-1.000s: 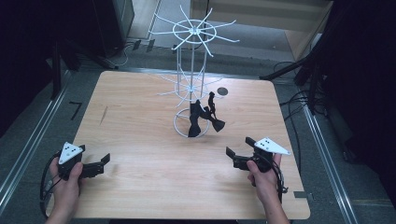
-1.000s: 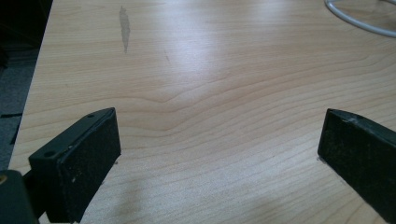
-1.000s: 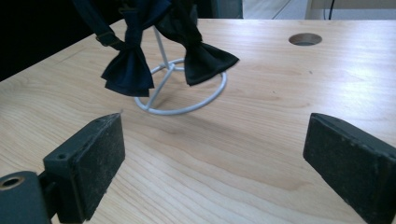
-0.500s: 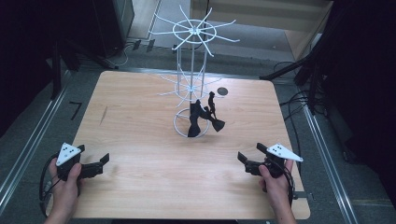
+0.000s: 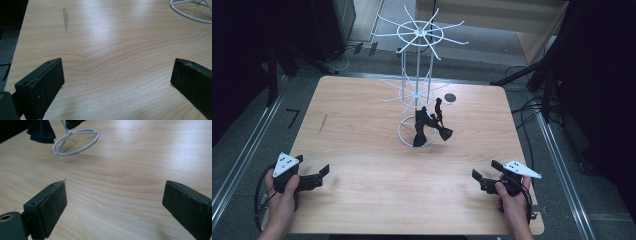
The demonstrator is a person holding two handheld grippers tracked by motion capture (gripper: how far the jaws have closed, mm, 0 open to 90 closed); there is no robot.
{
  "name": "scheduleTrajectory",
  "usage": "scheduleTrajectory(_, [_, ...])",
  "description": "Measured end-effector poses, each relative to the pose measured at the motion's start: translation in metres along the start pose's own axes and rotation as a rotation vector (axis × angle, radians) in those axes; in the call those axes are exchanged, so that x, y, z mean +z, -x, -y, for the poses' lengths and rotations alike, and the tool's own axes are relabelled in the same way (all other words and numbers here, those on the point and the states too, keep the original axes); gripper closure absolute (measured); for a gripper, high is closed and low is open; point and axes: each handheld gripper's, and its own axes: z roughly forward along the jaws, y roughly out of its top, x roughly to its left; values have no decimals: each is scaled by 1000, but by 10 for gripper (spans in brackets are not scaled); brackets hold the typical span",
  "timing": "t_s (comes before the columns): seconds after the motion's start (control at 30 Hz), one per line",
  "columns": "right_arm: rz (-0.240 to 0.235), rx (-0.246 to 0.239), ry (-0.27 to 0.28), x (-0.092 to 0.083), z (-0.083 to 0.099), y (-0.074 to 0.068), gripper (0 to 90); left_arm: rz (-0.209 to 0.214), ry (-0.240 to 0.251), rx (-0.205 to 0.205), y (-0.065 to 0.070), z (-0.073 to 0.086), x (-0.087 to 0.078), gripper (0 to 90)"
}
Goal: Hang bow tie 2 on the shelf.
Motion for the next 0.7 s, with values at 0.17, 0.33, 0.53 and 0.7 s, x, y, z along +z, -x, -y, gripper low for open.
scheduleTrajectory(0.17, [3,13,-11,-5,7,6,61,3,2,2,-1,0,-1,0])
scheduleTrajectory(0.33, [23,38,-5,-12,12,11,62,6,17,50,4,2,-3,0])
scheduleTrajectory(0.53, [35,47,4,-22,16,16,64,10,28,31,2,3,-5,0])
scheduleTrajectory(0.7, [44,40,6,-28,19,19,66,10,31,23,1,3,-5,0])
